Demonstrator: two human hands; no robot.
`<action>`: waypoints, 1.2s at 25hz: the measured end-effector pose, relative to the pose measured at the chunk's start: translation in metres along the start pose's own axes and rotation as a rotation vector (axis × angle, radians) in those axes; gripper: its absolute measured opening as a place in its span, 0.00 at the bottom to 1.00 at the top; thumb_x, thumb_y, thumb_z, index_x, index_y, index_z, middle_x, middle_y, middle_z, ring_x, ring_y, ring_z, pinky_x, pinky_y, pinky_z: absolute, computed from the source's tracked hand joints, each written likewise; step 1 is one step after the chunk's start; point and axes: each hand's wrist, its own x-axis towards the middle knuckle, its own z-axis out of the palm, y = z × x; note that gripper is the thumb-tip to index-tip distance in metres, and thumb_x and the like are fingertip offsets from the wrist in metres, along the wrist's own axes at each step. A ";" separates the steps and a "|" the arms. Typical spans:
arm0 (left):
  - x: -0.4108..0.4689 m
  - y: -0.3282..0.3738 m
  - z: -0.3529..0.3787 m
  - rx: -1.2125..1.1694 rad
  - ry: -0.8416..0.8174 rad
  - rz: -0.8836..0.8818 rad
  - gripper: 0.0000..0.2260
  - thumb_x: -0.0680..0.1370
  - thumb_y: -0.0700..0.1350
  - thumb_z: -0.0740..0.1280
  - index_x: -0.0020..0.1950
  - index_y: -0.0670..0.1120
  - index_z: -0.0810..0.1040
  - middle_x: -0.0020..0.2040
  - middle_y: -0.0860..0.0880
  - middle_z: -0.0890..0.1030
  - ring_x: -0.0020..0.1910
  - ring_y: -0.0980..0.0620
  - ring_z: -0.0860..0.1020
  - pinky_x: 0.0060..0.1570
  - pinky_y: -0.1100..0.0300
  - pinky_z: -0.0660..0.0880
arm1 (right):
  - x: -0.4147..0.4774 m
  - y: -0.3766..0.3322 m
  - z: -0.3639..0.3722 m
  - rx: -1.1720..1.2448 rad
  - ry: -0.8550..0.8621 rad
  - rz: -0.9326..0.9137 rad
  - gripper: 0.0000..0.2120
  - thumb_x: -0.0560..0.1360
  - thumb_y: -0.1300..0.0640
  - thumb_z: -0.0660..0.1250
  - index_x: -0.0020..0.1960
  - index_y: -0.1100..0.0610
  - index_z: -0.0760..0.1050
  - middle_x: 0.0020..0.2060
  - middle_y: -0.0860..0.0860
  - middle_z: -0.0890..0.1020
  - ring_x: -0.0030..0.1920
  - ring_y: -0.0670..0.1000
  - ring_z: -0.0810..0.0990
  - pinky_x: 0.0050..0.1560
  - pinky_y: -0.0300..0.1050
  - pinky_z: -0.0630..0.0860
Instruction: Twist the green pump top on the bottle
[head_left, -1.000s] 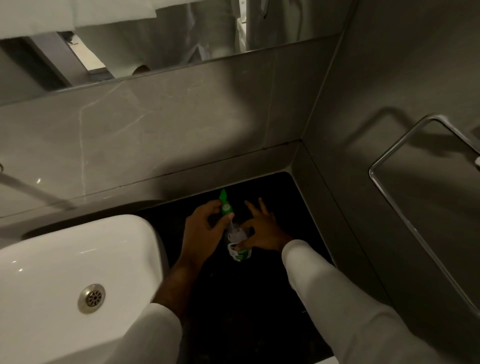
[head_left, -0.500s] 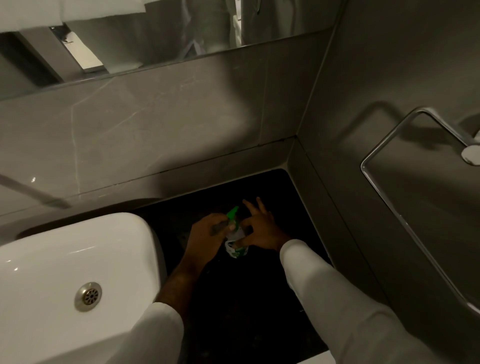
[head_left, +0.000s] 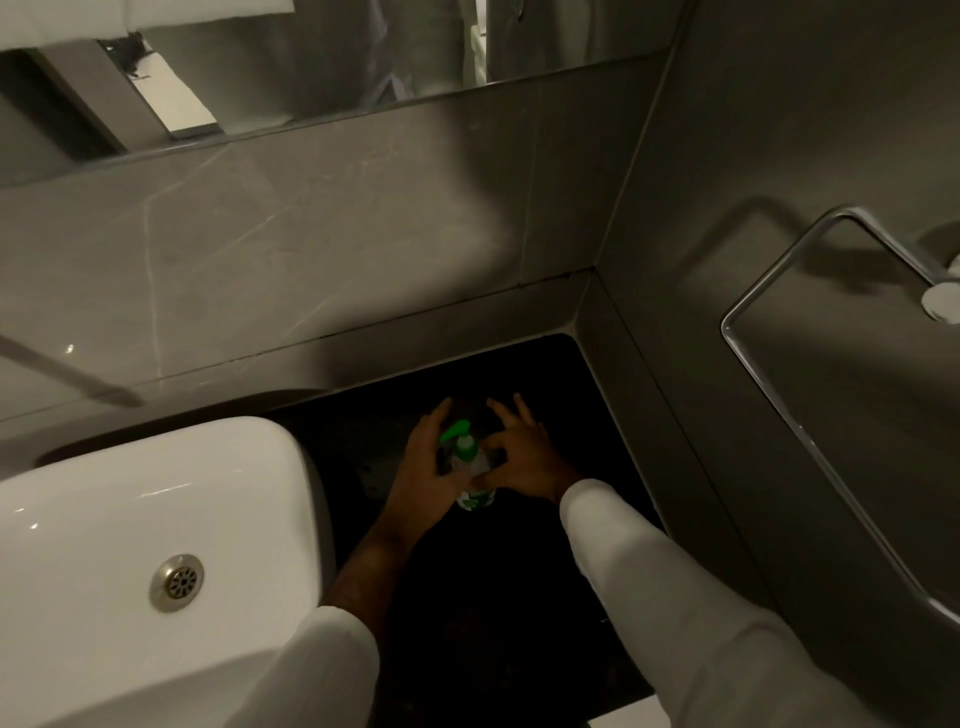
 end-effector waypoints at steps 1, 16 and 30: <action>0.000 0.000 0.002 0.015 0.061 -0.009 0.30 0.72 0.46 0.77 0.71 0.57 0.69 0.67 0.57 0.76 0.64 0.62 0.77 0.60 0.67 0.76 | -0.001 -0.002 0.002 0.029 0.005 0.039 0.41 0.69 0.46 0.82 0.79 0.50 0.73 0.88 0.49 0.41 0.88 0.64 0.43 0.86 0.65 0.52; 0.003 -0.010 0.005 -0.120 0.038 -0.028 0.22 0.77 0.38 0.72 0.68 0.55 0.73 0.60 0.60 0.82 0.60 0.60 0.81 0.54 0.66 0.79 | 0.004 0.004 0.006 0.079 0.030 0.083 0.47 0.68 0.43 0.82 0.83 0.51 0.68 0.89 0.49 0.44 0.89 0.62 0.43 0.86 0.63 0.53; 0.011 -0.011 -0.003 0.398 0.141 0.141 0.07 0.73 0.51 0.76 0.49 0.57 0.83 0.44 0.61 0.83 0.48 0.58 0.80 0.47 0.67 0.75 | -0.003 0.001 0.004 0.078 0.030 0.025 0.43 0.68 0.46 0.82 0.81 0.51 0.72 0.88 0.51 0.43 0.89 0.63 0.46 0.86 0.62 0.55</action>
